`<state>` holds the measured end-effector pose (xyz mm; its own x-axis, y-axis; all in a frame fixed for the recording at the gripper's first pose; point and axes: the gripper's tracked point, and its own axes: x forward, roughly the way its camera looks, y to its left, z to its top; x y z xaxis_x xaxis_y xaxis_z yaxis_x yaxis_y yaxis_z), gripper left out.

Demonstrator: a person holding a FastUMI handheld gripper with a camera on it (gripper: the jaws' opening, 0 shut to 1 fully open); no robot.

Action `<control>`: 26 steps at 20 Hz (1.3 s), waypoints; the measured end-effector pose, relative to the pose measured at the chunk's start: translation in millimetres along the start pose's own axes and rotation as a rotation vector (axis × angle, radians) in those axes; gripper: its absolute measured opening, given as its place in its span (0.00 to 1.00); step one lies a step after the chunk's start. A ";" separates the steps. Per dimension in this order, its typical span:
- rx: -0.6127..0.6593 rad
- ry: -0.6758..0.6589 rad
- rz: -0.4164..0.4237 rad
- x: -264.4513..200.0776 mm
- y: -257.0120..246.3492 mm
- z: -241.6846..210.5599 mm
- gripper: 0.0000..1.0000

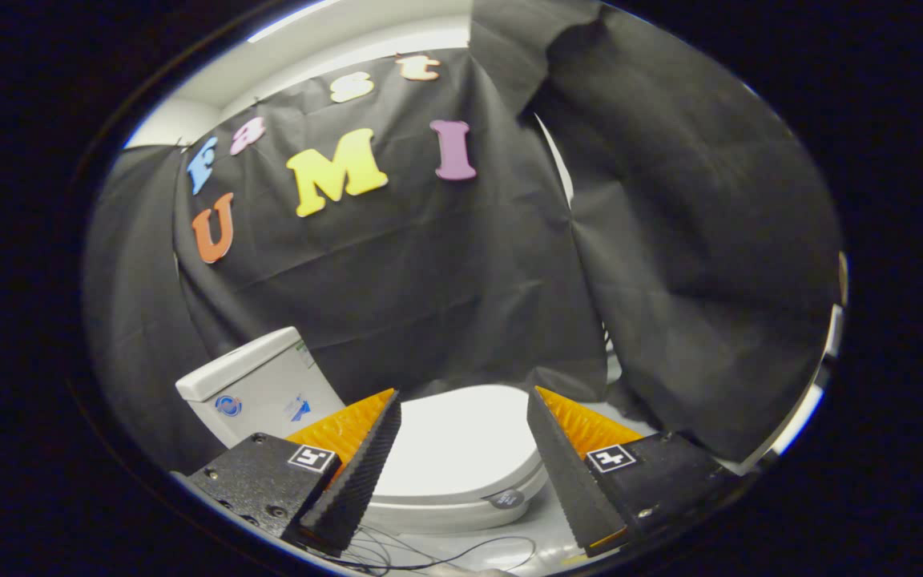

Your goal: Open the toilet lid.

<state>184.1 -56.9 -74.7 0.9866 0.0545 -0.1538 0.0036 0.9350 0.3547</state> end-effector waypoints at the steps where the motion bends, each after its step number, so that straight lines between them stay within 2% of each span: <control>1: 0.042 0.030 -0.011 11.8 -11.2 -11.3 0.99; 7: 0.171 0.201 -0.053 59.0 -67.2 -78.7 0.98; 14: 0.375 0.392 -0.052 76.4 -93.6 -155.4 0.97; 18: 0.464 0.435 -0.062 80.4 -99.0 -175.0 0.89; 19: 0.476 0.447 -0.063 81.3 -99.6 -177.8 0.82; 21: 0.511 0.477 -0.049 81.5 -94.9 -186.3 0.76; 26: 0.552 0.526 -0.013 83.2 -84.0 -201.0 0.67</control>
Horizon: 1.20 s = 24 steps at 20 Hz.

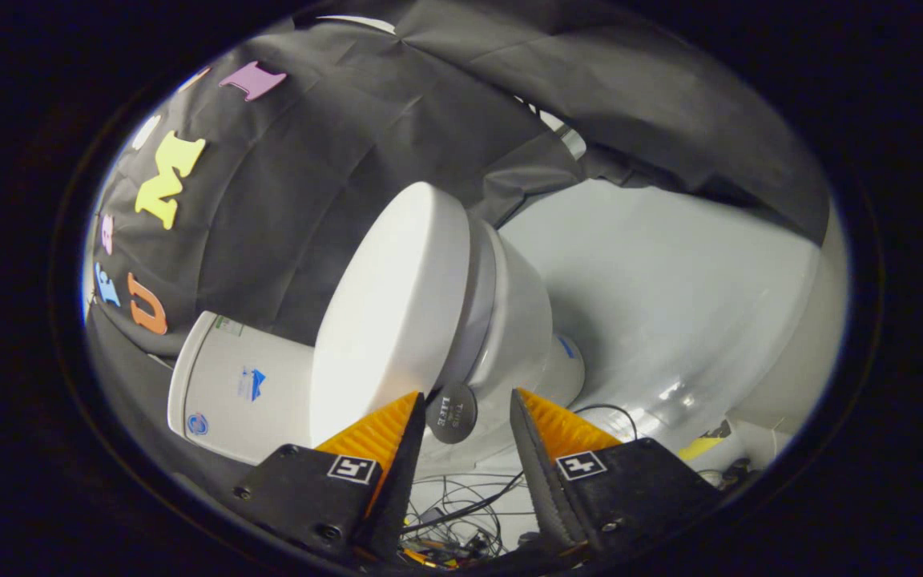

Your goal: Open the toilet lid.

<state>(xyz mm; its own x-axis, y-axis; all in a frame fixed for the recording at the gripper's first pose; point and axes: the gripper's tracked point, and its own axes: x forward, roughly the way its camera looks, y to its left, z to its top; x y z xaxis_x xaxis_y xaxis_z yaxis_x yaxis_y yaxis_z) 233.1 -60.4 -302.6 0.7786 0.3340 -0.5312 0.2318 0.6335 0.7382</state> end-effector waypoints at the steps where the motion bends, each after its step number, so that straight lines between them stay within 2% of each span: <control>1: 0.013 0.009 0.016 0.6 2.0 -1.2 0.64; 4: 0.061 0.020 0.025 8.9 -0.3 -2.2 0.53; 7: 0.157 0.027 0.072 8.9 0.7 -0.9 0.36; 9: 0.168 0.031 0.082 11.6 3.9 -3.3 0.28; 13: 0.134 0.035 0.072 12.2 2.8 -1.7 0.22; 19: 0.207 0.077 0.111 10.5 0.3 -0.7 0.18; 24: 0.203 0.076 0.086 8.8 1.3 1.3 0.14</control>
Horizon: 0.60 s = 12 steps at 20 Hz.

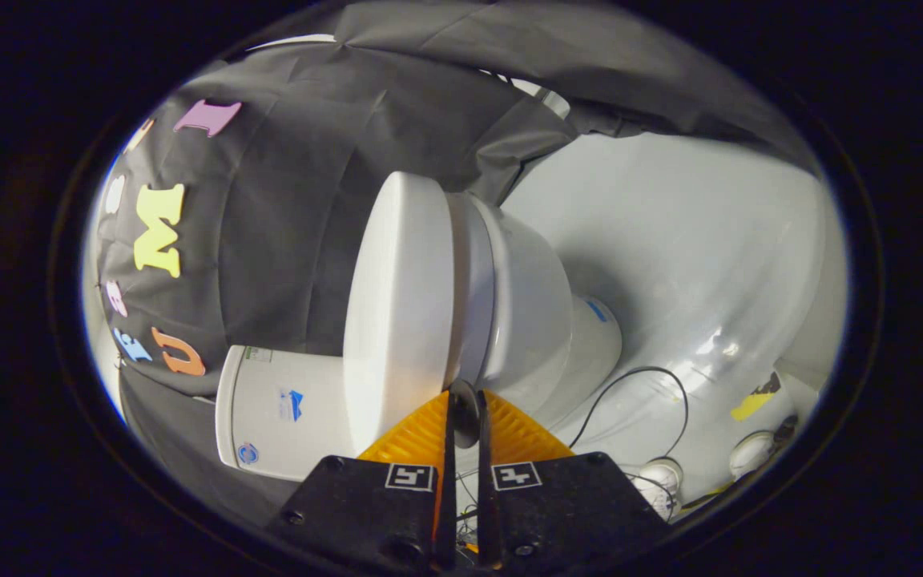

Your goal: Open the toilet lid.

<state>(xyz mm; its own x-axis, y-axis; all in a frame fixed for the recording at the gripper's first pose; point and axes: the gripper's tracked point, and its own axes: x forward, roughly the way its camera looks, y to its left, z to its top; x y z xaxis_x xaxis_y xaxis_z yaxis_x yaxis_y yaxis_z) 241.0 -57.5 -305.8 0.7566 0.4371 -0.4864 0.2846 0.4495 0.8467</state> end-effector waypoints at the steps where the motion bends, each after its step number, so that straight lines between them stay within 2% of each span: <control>1: 0.010 0.003 -0.009 0.2 1.1 -0.5 0.14; 7: -0.090 -0.015 -0.071 -3.8 8.5 0.0 0.10; 12: -0.068 -0.023 -0.063 -7.9 17.2 0.9 0.09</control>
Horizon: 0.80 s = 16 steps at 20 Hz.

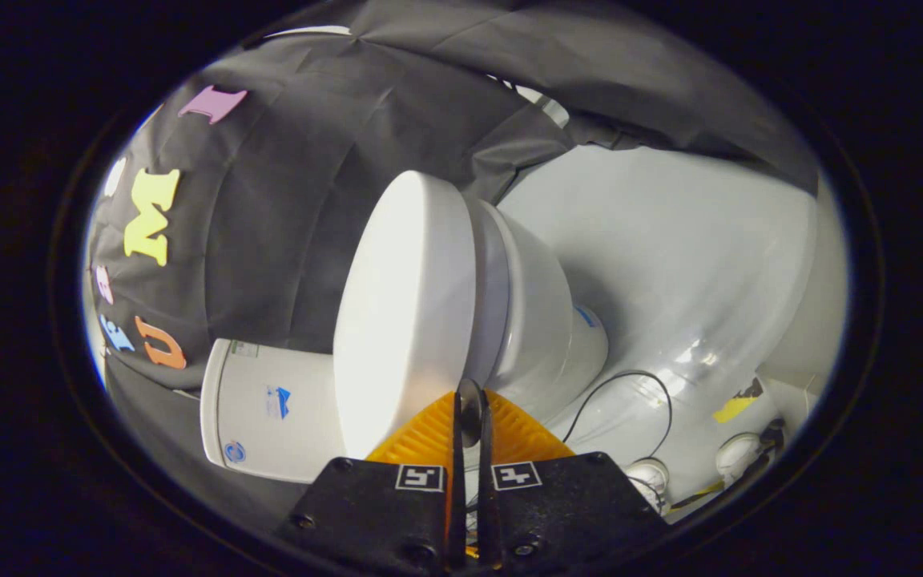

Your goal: Open the toilet lid.

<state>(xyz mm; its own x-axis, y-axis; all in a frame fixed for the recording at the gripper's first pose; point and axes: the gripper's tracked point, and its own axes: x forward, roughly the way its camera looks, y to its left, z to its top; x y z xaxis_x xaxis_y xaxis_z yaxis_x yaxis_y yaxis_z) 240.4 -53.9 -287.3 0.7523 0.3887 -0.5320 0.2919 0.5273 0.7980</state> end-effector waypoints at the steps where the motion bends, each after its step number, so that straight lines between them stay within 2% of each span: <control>1: -0.020 -0.009 0.001 -2.1 2.2 0.6 0.08; 8: -0.029 -0.041 0.029 -15.4 27.3 2.9 0.08; 16: -0.185 -0.091 -0.044 -22.3 34.4 2.4 0.09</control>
<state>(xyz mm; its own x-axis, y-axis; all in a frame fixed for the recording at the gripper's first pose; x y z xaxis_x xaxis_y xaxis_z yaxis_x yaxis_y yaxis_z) 235.1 -46.3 -247.3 0.7940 0.2969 -0.5305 0.2184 0.6750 0.7047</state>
